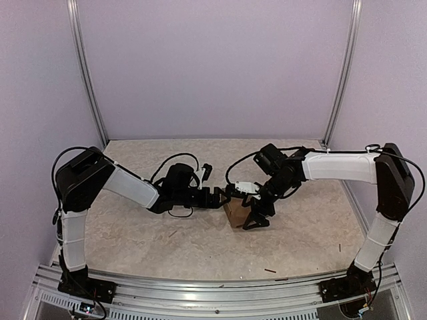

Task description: Fold the paper box

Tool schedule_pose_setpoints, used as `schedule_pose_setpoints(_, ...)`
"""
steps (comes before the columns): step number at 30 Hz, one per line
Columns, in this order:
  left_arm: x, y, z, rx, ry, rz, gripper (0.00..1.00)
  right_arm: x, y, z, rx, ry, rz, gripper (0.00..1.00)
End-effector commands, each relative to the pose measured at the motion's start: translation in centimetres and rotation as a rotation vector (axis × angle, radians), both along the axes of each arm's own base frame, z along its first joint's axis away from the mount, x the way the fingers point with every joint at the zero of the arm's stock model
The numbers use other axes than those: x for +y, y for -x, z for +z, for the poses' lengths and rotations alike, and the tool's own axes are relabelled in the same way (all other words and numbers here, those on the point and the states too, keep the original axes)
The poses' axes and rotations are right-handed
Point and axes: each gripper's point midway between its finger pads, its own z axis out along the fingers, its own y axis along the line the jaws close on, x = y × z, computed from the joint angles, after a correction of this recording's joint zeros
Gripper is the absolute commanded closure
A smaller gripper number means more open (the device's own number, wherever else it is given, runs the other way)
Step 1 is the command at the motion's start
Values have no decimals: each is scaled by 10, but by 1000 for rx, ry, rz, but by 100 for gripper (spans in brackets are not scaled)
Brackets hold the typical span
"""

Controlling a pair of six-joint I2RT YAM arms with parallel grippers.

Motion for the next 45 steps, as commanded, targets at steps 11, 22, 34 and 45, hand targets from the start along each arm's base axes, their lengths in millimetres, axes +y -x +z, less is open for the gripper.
schedule_pose_setpoints(11, -2, -8, -14, -4, -65, -36, 4, -30, -63, 81, -337, -61, -165, 0)
schedule_pose_setpoints(22, -3, -16, 27, -107, 0, -63, 4, -28, -67, 16, -280, 59, 44, 33)
schedule_pose_setpoints(34, 36, 9, 38, -71, -27, 10, 4, -27, -83, -10, -213, 105, -84, 47)
schedule_pose_setpoints(45, 30, 3, 27, -51, -71, 18, 4, -28, -96, 0, -204, 93, -221, 45)
